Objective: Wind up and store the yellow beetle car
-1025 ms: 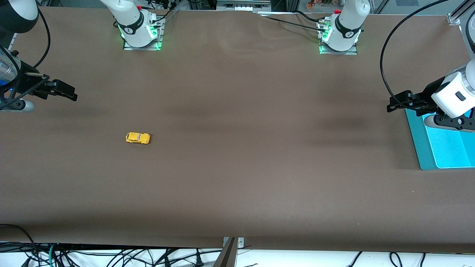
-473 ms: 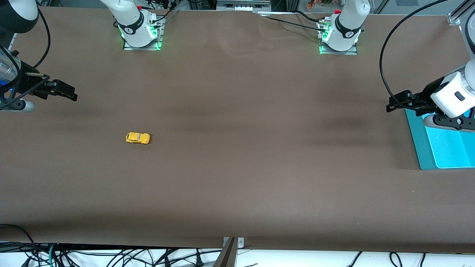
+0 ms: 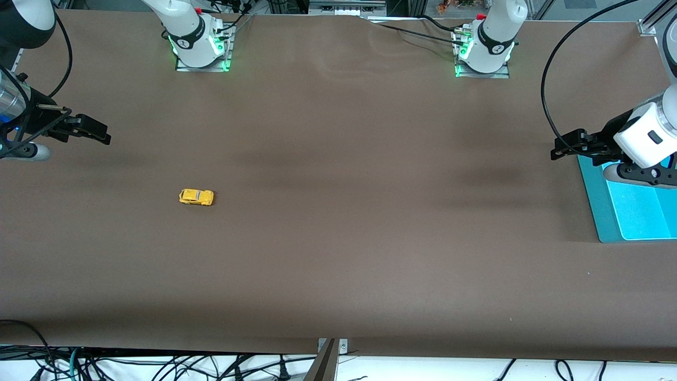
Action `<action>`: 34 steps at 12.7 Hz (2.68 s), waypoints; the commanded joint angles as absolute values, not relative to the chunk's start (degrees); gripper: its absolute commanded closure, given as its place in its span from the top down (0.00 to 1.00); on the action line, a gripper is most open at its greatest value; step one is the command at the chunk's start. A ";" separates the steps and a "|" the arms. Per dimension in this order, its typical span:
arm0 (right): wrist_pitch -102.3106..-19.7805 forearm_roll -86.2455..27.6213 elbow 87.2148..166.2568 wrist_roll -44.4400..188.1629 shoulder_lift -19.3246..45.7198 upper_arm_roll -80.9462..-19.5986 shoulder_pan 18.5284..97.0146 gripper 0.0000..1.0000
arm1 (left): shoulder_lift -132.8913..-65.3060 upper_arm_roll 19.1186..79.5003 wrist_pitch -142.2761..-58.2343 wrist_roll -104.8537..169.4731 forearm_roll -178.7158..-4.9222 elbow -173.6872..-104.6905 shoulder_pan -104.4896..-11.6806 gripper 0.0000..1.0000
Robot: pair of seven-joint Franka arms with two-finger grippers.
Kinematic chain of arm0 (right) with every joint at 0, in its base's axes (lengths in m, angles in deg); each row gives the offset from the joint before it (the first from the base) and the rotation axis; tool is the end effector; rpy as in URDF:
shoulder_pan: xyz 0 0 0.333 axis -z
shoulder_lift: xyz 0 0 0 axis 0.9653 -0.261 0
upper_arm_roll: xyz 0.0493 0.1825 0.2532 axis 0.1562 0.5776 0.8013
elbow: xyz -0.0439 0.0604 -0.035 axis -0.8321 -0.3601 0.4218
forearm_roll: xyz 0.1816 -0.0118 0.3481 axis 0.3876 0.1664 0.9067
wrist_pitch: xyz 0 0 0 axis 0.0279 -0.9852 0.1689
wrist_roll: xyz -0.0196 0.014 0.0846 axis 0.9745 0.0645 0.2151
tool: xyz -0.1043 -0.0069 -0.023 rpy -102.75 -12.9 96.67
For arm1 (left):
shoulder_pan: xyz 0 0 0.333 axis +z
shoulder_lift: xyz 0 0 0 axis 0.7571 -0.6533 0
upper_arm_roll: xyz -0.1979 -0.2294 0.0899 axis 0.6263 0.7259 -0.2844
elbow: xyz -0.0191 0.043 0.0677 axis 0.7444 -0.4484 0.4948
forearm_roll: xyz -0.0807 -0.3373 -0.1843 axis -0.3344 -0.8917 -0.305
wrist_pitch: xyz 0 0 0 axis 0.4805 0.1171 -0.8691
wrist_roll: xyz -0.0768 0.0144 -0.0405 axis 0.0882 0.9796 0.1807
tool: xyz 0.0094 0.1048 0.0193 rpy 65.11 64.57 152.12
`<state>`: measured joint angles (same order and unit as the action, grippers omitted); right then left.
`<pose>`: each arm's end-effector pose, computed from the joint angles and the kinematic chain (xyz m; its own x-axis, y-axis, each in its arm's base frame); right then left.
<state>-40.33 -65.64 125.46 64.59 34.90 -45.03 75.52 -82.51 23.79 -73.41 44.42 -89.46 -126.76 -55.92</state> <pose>0.5638 -0.0073 0.5514 0.9951 -0.0548 -0.0821 -0.0555 -0.9984 -0.0071 0.5978 -0.0119 0.5586 0.9916 -0.0876 -0.0950 -0.0776 -0.9915 0.1048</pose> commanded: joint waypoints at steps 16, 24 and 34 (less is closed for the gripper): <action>-42.18 -65.37 125.71 95.24 27.10 -44.21 74.17 1.00 | -83.15 23.86 -73.53 44.12 -89.68 -125.61 -56.33 1.00; -72.72 -65.72 141.76 140.00 19.97 -43.94 71.28 1.00 | -83.15 23.86 -73.53 44.12 -89.68 -125.61 -56.33 1.00; -97.73 -65.72 152.61 151.90 12.93 -43.94 69.07 0.88 | -83.50 23.86 -73.53 44.03 -90.56 -125.61 -56.24 1.00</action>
<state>-95.86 -65.66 152.28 150.07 13.51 -43.96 68.90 -82.95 23.92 -73.42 44.41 -89.67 -126.71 -56.12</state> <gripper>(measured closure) 0.119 0.000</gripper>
